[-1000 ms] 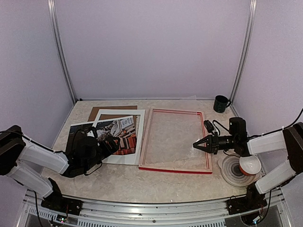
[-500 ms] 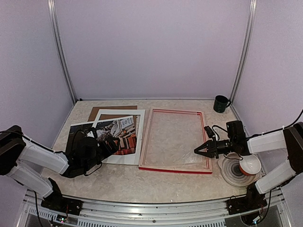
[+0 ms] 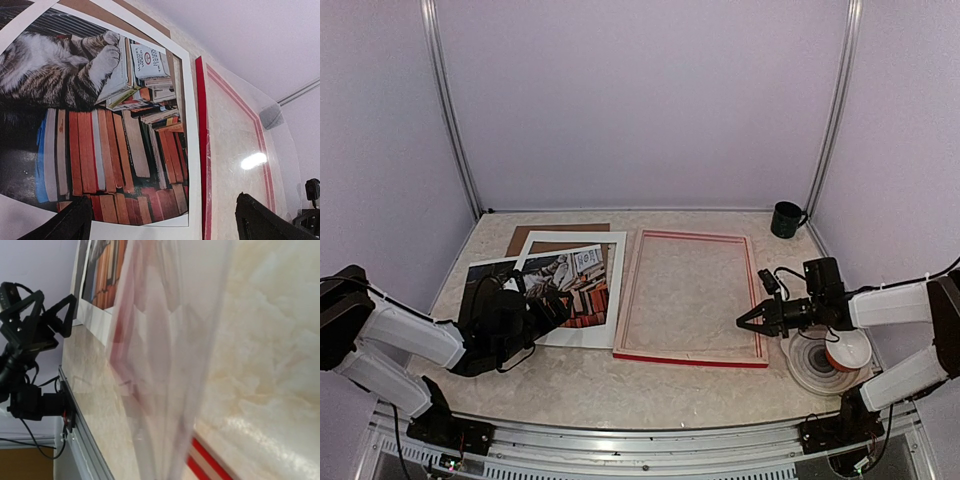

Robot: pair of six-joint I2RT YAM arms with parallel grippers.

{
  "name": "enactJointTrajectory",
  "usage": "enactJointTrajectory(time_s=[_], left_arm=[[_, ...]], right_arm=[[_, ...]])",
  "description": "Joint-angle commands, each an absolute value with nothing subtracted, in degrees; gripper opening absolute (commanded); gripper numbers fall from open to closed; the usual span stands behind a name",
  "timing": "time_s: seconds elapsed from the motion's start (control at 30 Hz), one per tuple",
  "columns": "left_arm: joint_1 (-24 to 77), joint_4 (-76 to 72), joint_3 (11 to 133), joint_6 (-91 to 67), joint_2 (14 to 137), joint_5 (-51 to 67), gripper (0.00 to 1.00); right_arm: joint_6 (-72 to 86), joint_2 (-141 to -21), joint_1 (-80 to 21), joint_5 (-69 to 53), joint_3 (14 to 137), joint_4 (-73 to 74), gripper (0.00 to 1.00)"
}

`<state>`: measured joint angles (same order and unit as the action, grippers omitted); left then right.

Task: Put the photo into the frame
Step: Place the glass panel at the frame body.

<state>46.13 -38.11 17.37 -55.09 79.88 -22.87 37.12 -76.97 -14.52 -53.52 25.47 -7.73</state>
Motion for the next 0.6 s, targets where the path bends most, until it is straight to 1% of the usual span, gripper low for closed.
enactJointTrajectory(time_s=[0.0,0.33,0.57], left_arm=[[46.4,-38.8,17.1,-55.0,79.8,-22.6,0.99],[46.4,-38.7,17.3,-55.0,79.6,-22.5,0.99],[46.4,-38.5,17.6,-54.9,79.7,-22.5,0.99]], right_arm=[[36.2,-76.2,-13.3,-53.7,24.4,-8.6,0.0],[35.9,-81.2,-11.9,-59.2,25.6,-6.7,0.0],[33.8,-81.4,-11.0,-58.9,26.9,-3.4,0.0]])
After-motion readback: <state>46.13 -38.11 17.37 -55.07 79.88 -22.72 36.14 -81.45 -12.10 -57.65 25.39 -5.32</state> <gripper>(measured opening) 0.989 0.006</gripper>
